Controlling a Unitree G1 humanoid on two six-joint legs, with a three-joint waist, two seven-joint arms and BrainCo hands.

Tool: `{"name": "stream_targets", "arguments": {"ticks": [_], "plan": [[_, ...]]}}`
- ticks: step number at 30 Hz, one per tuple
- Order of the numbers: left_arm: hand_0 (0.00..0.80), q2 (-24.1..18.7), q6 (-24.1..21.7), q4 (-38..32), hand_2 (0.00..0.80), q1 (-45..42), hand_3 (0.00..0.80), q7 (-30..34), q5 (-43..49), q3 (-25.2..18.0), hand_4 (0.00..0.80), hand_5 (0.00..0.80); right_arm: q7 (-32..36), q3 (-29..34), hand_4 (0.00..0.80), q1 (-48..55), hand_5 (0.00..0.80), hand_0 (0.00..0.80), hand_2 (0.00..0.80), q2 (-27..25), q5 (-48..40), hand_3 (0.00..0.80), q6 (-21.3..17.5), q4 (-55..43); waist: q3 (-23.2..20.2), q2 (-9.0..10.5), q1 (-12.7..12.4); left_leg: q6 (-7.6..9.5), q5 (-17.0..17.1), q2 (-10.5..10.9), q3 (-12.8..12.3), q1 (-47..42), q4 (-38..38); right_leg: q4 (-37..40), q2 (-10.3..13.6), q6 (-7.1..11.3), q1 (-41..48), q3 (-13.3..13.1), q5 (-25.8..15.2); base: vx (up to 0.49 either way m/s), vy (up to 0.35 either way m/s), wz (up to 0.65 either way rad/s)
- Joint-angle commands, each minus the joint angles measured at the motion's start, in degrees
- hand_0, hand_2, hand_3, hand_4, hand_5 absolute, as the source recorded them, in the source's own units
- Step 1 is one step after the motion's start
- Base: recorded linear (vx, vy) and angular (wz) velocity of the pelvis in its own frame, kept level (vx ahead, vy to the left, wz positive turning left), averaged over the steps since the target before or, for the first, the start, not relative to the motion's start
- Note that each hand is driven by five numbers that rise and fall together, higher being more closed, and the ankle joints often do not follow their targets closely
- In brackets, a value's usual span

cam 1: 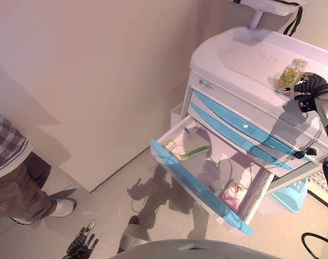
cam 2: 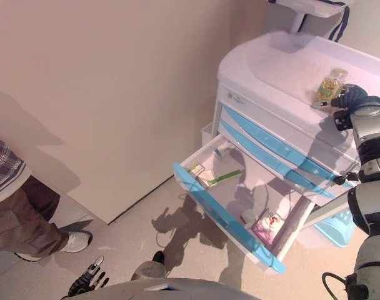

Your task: Open the drawer and pick up the medicine

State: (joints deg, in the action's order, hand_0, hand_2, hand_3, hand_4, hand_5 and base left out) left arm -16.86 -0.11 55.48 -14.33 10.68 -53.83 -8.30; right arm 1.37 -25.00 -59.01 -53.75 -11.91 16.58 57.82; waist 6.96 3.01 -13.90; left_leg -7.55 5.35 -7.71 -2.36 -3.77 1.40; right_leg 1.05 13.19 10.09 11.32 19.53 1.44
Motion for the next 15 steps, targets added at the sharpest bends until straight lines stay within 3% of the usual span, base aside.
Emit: {"name": "stream_targets", "arguments": {"ticks": [1, 7, 15], "plan": [[0.000, -2.8, -0.8, 0.4, 0.000, 1.3, 0.000, 1.7, 1.4, 2.5, 0.000, 0.000, -8.6, -3.0, 0.000, -6.3, 0.000, 0.000, 0.000, -3.6, 3.1, 0.000, -5.0, -5.8, -0.1, 0.09, -1.4, 2.73, -6.0, -0.2, 0.9, -2.2, -3.1, -4.1, 1.7, -2.05, -4.4, 0.8, -2.4, -0.009, -0.007, -0.05], [0.000, -2.1, -1.6, -1.9, 0.000, 0.7, 0.000, 2.4, 1.2, 3.2, 0.000, 0.000, -17.3, -0.7, 0.000, -7.0, 0.000, 0.000, 0.000, -6.7, 2.8, 0.000, -5.2, -17.5, -0.7, 0.25, 0.1, 2.73, -5.9, -0.4, -0.5, -2.6, -2.6, -3.6, 1.5, -1.89, -4.5, 0.3, -2.7, -0.015, -0.007, -0.06], [0.000, -1.4, -3.0, -2.6, 0.000, 0.0, 0.000, 3.7, 1.3, 3.9, 0.000, 0.000, -22.1, 1.3, 0.000, -9.4, 0.000, 0.000, 0.000, -10.6, 5.0, 0.000, -3.2, -30.6, -1.7, 0.69, 1.8, 2.68, -5.8, -0.5, -2.1, -2.6, -2.3, -3.0, 1.0, -1.84, -5.1, -0.9, -3.0, -0.021, -0.012, -0.13]]}}
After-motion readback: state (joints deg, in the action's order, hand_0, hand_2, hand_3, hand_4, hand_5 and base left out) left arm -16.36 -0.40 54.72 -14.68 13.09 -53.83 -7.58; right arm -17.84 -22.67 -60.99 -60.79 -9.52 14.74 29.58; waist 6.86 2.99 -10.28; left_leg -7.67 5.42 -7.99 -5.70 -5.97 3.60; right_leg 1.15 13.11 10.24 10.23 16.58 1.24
